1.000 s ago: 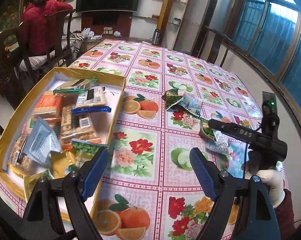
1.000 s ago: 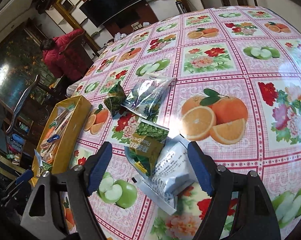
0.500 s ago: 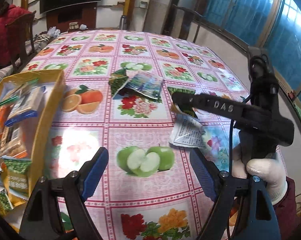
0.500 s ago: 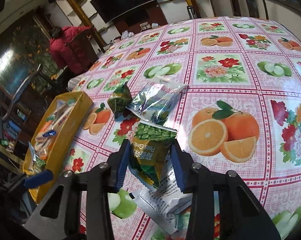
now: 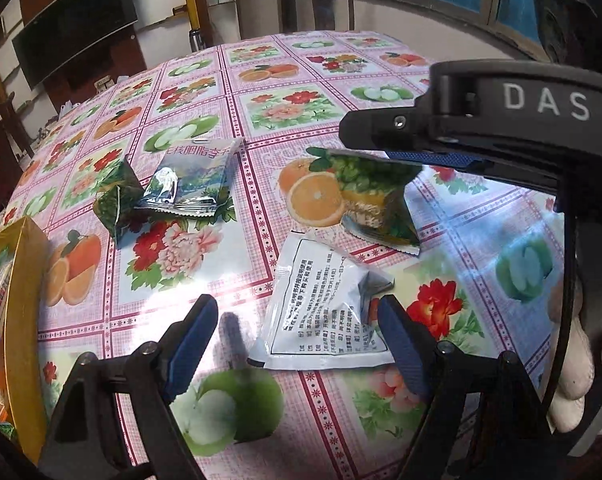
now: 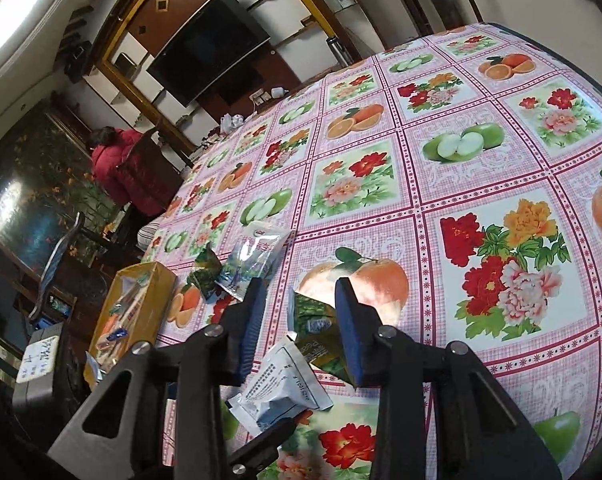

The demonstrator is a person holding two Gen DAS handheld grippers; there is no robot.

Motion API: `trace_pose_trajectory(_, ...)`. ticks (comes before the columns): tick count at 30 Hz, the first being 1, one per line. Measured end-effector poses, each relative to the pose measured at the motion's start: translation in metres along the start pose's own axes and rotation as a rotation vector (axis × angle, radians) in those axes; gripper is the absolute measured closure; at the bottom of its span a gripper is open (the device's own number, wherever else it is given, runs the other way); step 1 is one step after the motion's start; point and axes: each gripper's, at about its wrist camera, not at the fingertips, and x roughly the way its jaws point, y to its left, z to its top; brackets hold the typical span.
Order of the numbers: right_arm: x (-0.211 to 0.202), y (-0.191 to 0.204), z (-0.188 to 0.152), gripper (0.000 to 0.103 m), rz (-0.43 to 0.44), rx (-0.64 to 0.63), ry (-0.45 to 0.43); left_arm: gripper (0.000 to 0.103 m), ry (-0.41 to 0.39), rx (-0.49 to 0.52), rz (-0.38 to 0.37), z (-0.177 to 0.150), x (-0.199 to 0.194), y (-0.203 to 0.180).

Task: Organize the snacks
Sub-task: 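Carry the pea pouch into the tray with the right tool while the left drops a sachet there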

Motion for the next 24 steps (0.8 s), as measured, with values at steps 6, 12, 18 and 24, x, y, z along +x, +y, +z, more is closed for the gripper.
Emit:
trace_pose_trajectory(6,0.025,-0.01,-0.006,0.051,-0.108,0.001,0.124,0.057,-0.031,-0.013,-0.084,-0.008,-0.007,0.005)
trace_pose_trajectory(12,0.03,0.007,-0.015,0.05,-0.219,-0.118,0.143,0.059,-0.063,-0.079,-0.111,-0.02,-0.029,0.024)
trace_pose_trajectory(18,0.041,0.022,-0.025,0.025,-0.372,-0.247,0.122,0.06,-0.138,-0.15,-0.106,-0.042,-0.072,0.051)
trace_pose_trajectory(24,0.035,0.027,-0.028,0.062,-0.328,-0.244,0.131,0.061,-0.229,-0.268,-0.078,-0.073,-0.121,0.097)
